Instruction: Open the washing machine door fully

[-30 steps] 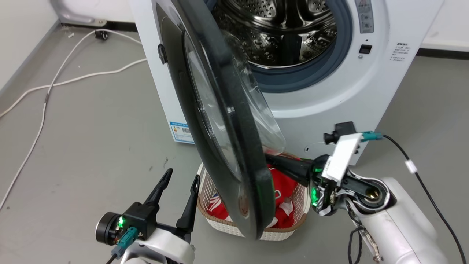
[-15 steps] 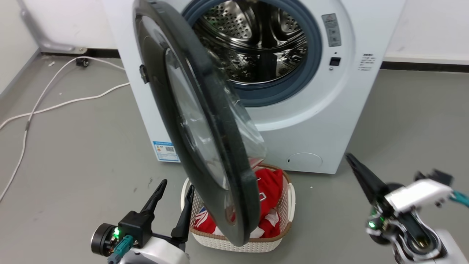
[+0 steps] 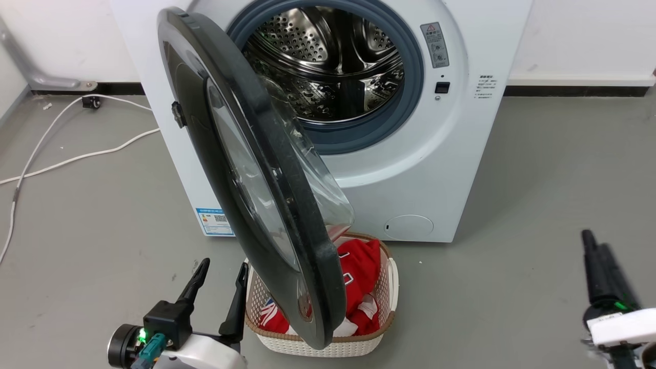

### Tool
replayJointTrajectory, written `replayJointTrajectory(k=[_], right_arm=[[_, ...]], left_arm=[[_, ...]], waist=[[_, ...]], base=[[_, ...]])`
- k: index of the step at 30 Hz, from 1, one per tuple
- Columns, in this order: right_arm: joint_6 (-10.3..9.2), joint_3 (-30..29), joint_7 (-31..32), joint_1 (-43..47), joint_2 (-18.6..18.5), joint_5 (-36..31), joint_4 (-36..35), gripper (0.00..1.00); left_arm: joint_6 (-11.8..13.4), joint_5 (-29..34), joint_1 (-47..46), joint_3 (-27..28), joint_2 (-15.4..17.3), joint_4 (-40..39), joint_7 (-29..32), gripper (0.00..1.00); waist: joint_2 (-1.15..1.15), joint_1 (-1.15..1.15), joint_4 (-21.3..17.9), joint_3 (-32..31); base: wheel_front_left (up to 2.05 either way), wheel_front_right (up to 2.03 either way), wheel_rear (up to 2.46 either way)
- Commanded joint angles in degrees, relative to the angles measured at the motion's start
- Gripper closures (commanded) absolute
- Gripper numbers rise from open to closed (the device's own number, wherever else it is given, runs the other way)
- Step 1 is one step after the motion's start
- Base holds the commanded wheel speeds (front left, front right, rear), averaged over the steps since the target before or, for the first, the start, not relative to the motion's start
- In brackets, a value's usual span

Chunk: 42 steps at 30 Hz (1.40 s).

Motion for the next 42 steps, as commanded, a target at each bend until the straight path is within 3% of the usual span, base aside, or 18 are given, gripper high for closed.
replayJointTrajectory(k=[1, 6, 11, 14, 24, 42], right_arm=[[0.14, -1.1, -1.7, 0.6, -0.7, -6.5, -0.7, 0.0], [0.14, -5.5, -2.3, 0.7, 1.7, -22.3, -4.6, 0.0], [0.08, -9.2, 2.4, 2.8, 6.5, -39.4, -12.8, 0.0], [0.08, -9.1, 5.0, 4.8, 9.1, -45.9, -16.4, 0.0], [0.07, -3.9, 4.7, 9.2, 12.3, -53.6, -15.2, 0.0], [0.08, -4.3, 3.4, 8.2, 12.9, -54.6, -11.5, 0.0]], left_arm=[[0.3, -0.4, 0.5, 0.4, 0.3, 0.1, -0.1, 0.0], [1.0, -0.3, 0.4, 1.3, 0.6, 0.3, -0.1, 0.0], [1.3, -0.1, -0.3, 1.6, 1.0, 0.4, -0.1, 0.0], [1.3, 0.0, -0.5, 1.8, 1.2, 0.5, -0.1, 0.0], [1.4, 0.1, -0.6, 1.5, 1.1, 0.9, -0.1, 0.0], [1.4, -0.3, -0.9, 0.7, 1.4, 2.0, -0.1, 0.0]], waist=[[0.0, 0.0, -0.2, 0.0], [0.0, 0.0, -0.5, 0.0], [0.0, 0.0, -0.5, 0.1], [0.0, 0.0, -0.5, 0.1], [0.0, 0.0, -0.2, -0.2], [0.0, 0.0, -0.3, -0.7]], base=[[0.0, 0.0, 0.0], [0.0, 0.0, 0.0], [0.0, 0.0, 0.0], [0.0, 0.0, 0.0], [0.0, 0.0, 0.0], [0.0, 0.0, 0.0]])
